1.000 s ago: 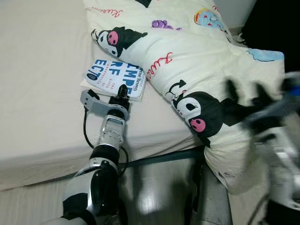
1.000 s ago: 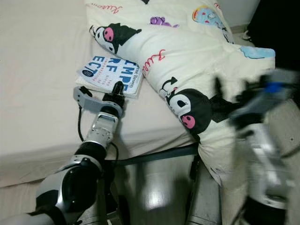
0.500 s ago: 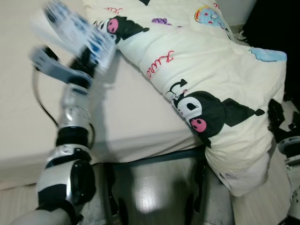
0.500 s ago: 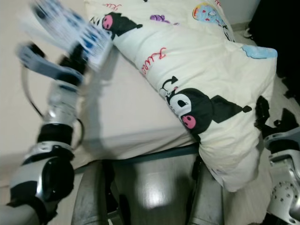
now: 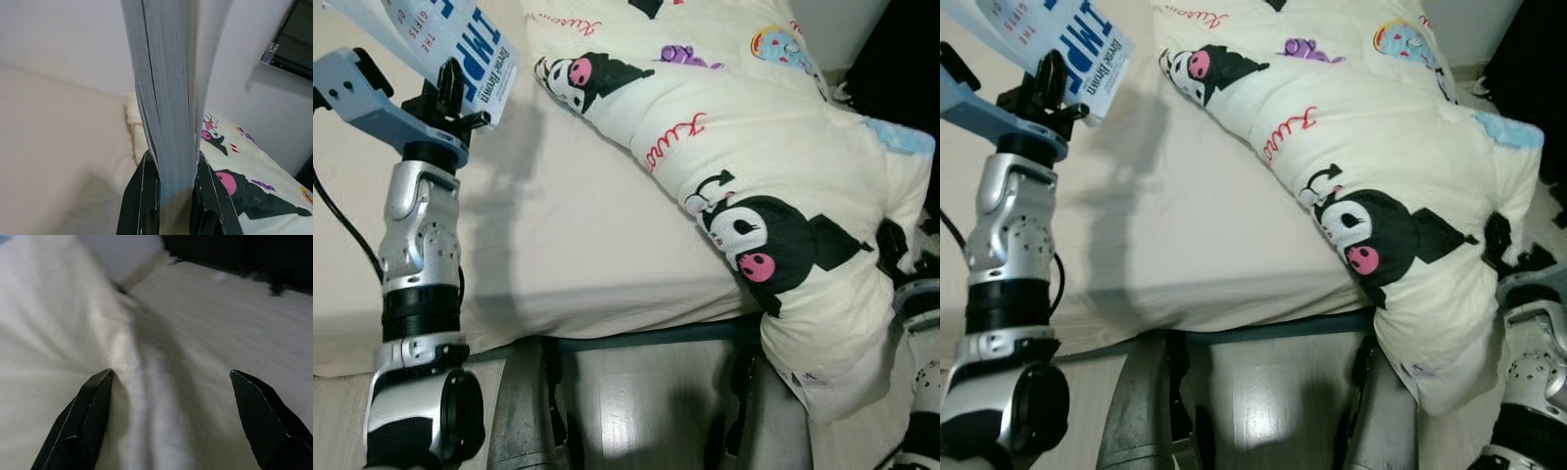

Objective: Clean up the room

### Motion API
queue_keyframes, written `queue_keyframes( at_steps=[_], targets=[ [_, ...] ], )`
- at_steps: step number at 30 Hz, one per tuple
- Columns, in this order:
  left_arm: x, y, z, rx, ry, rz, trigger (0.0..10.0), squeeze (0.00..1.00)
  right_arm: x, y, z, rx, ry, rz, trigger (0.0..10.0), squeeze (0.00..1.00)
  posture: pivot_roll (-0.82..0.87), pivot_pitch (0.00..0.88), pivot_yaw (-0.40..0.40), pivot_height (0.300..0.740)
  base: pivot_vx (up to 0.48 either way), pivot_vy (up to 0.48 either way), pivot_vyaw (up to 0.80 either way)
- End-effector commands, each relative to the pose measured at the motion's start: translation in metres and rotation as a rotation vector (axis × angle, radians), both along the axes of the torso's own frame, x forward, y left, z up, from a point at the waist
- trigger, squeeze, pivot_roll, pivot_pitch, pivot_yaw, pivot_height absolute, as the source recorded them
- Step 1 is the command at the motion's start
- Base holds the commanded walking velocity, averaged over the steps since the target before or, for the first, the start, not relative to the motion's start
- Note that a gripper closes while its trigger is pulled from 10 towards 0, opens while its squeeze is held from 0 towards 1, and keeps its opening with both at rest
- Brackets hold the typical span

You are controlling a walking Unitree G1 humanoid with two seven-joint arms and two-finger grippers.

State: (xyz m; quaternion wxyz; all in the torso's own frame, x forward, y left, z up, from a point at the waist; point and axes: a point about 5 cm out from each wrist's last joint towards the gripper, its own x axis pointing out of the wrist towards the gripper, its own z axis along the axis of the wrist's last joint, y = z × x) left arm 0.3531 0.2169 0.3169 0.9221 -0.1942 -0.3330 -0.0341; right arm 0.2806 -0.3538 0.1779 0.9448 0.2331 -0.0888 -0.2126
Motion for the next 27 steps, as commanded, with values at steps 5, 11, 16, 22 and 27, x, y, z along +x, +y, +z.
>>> queue_keyframes(
  at_steps=[5, 11, 16, 22, 27],
  targets=[
    [-0.011, 0.005, -0.005, 0.012, 0.021, 0.025, 0.0, 0.0, -0.004, 0.0, -0.019, 0.077, -0.025, 0.022, 10.0, 0.0, 0.18, 0.294, 0.114, 0.469, 0.0, 0.0, 0.0],
    [-0.015, 0.003, 0.0, 0.031, 0.023, 0.028, 0.0, 0.0, 0.005, 0.013, -0.021, 0.137, -0.119, 0.127, 10.0, 0.0, 0.19, 0.292, 0.119, 0.469, 0.0, 0.0, 0.0],
    [-0.021, 0.007, 0.014, 0.077, -0.012, 0.059, 0.0, 0.0, 0.012, 0.024, -0.02, 0.158, -0.173, 0.218, 10.0, 0.0, 0.21, 0.287, 0.122, 0.469, 0.0, 0.0, 0.0],
    [-0.029, 0.008, 0.033, 0.107, -0.062, 0.081, 0.0, 0.0, 0.02, 0.028, -0.021, 0.16, -0.166, 0.24, 0.0, 0.0, 0.21, 0.273, 0.109, 0.469, 0.0, 0.0, 0.0],
    [-0.031, 0.006, 0.038, 0.112, -0.076, 0.092, 0.0, 0.0, 0.024, 0.036, -0.008, 0.125, -0.225, 0.305, 0.0, 0.0, 0.2, 0.263, 0.102, 0.469, 0.0, 0.0, 0.0]
  ],
)
